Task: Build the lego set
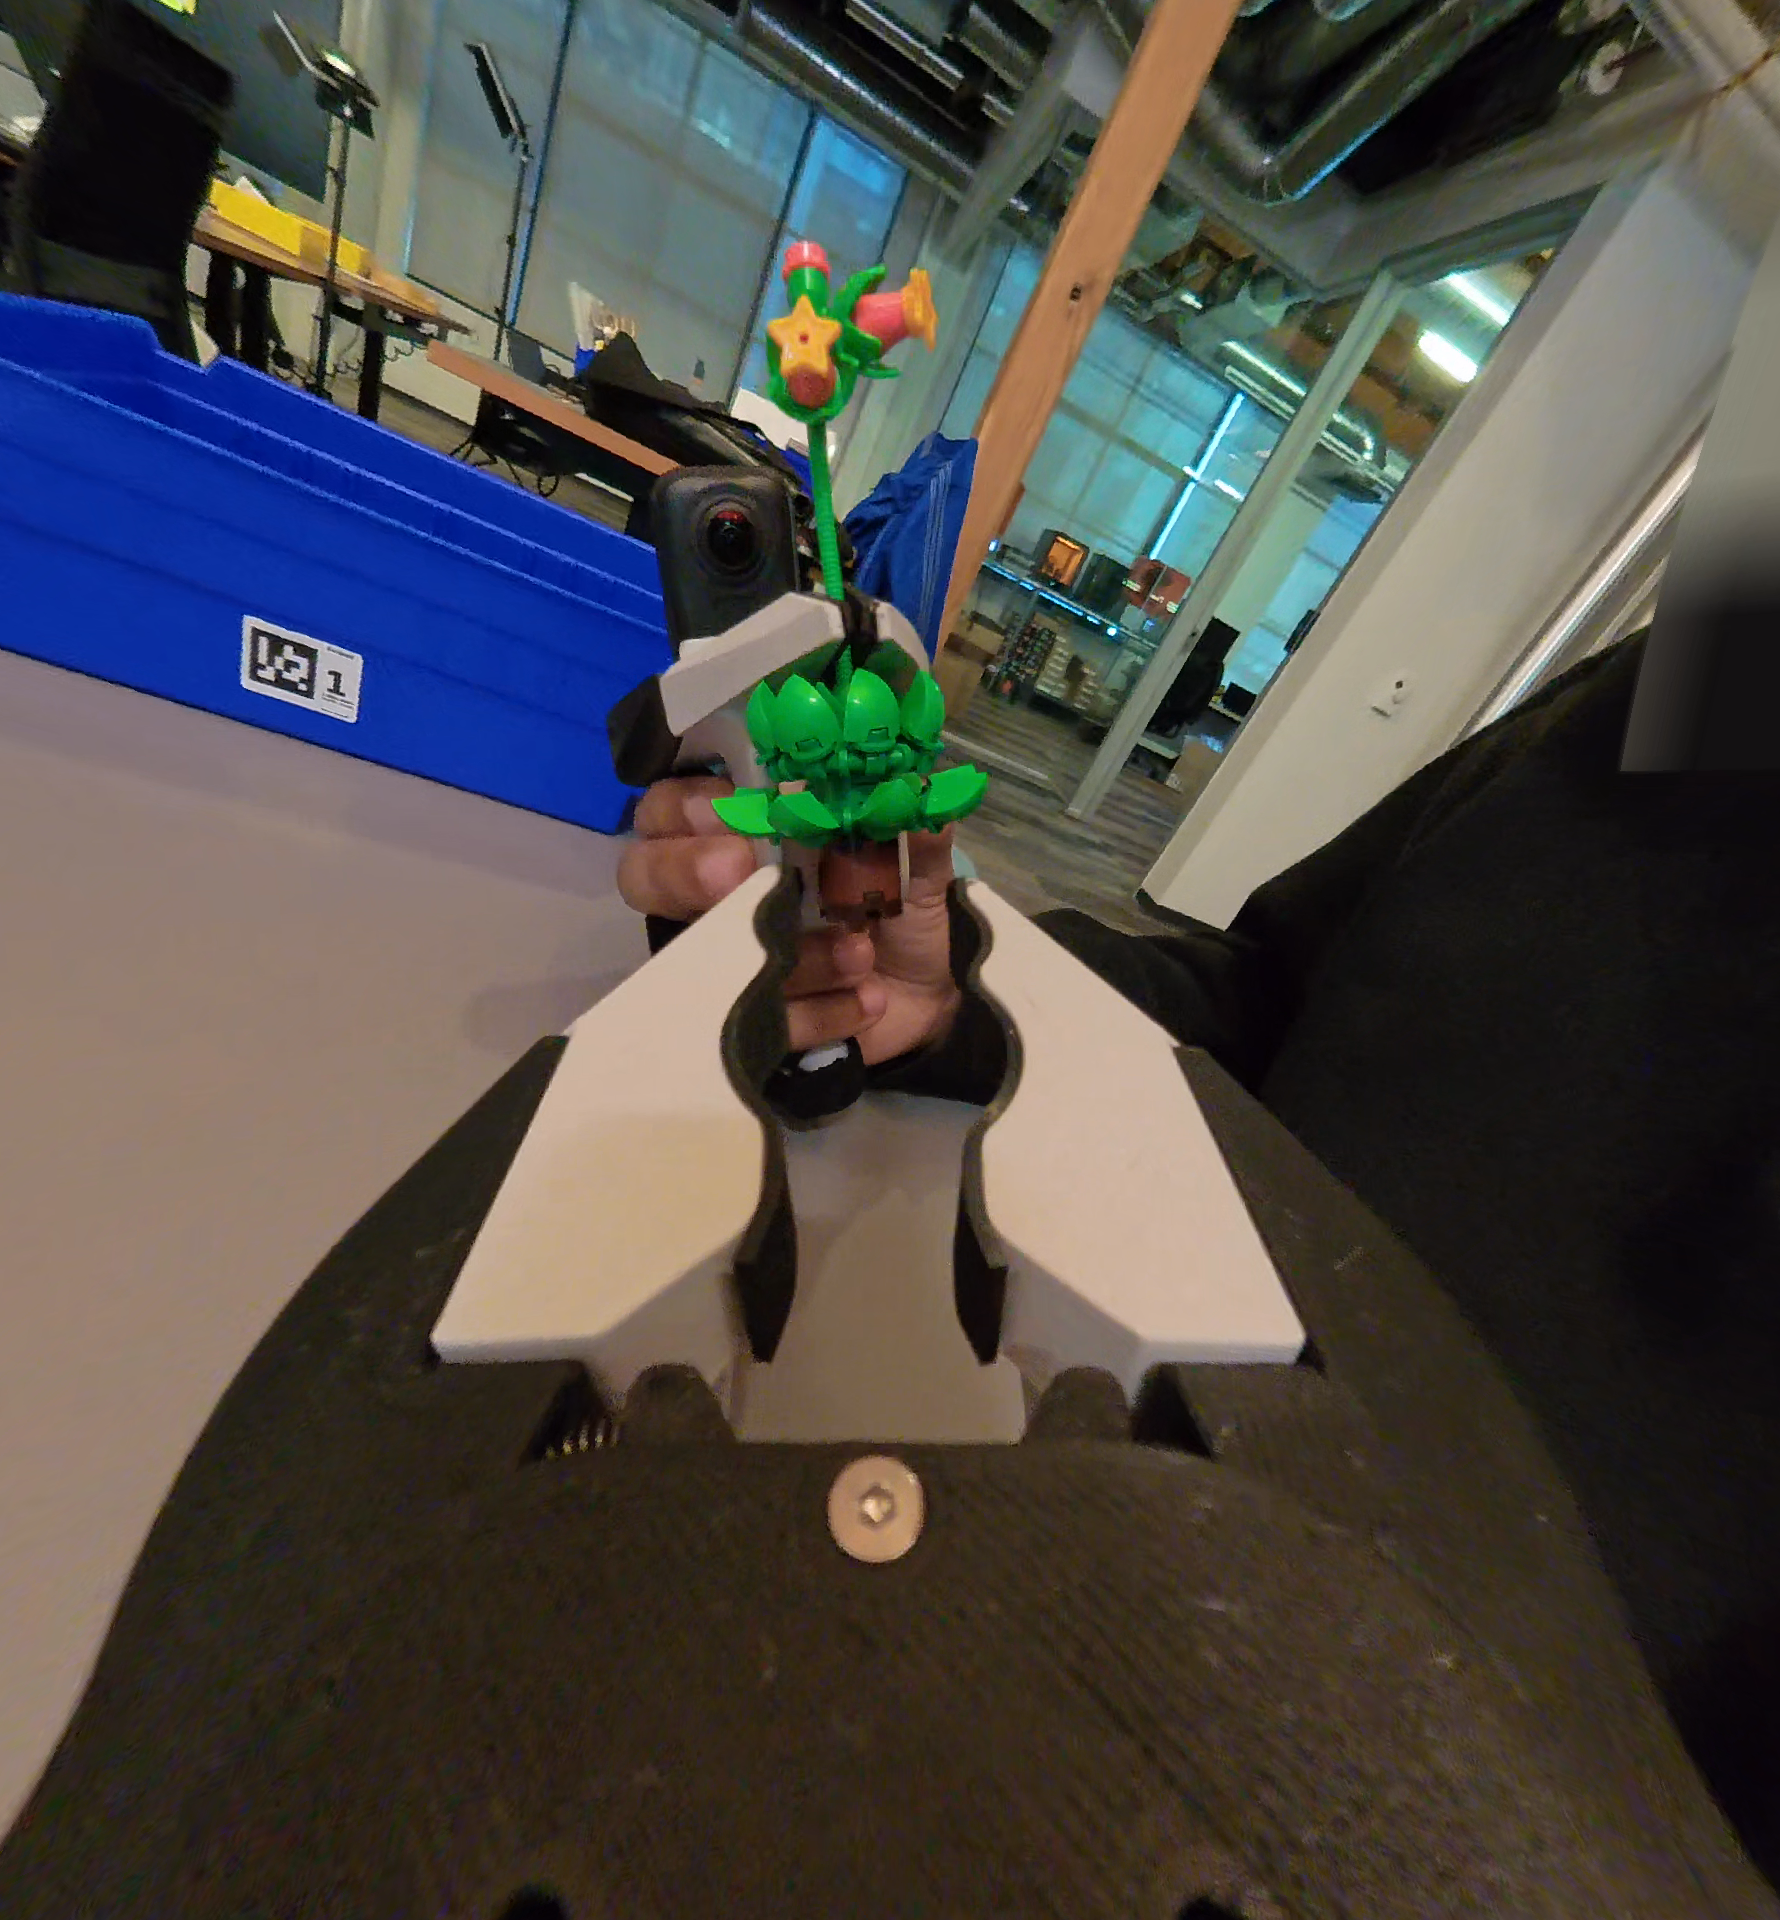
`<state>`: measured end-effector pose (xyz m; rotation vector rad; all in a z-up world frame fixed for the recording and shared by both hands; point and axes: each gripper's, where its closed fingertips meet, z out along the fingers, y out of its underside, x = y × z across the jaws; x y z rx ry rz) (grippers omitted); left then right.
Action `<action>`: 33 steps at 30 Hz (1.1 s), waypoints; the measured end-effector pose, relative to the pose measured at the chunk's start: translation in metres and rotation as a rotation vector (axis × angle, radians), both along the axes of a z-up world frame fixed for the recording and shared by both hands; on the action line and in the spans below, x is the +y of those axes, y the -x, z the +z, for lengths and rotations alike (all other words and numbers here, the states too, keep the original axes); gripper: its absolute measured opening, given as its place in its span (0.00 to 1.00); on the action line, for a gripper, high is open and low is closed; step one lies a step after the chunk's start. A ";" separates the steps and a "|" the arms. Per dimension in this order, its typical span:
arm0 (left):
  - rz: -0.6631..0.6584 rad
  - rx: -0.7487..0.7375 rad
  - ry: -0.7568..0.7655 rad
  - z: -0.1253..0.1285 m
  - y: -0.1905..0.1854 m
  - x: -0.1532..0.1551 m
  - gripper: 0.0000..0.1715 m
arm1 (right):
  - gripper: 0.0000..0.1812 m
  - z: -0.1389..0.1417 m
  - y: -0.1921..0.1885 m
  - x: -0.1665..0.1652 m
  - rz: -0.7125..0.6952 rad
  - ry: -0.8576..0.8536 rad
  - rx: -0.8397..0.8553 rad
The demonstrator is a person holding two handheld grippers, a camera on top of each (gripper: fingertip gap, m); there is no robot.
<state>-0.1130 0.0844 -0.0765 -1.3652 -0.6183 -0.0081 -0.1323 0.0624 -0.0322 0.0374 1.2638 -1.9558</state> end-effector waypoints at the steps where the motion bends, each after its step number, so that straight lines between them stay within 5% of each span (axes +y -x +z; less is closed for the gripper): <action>1: -0.001 0.000 0.008 -0.001 0.000 0.000 0.13 | 0.00 0.000 -0.001 -0.001 0.004 -0.002 0.001; 18: 0.020 0.018 0.064 -0.007 0.001 -0.001 0.08 | 0.00 -0.002 -0.004 -0.004 -0.005 -0.015 0.021; 26: 0.198 0.095 0.168 -0.009 0.014 -0.018 0.08 | 0.12 -0.015 0.018 -0.014 -0.121 -0.109 -0.023; 33: 0.372 0.201 0.333 -0.011 0.024 -0.031 0.07 | 0.08 -0.023 0.028 -0.018 -0.170 -0.165 -0.034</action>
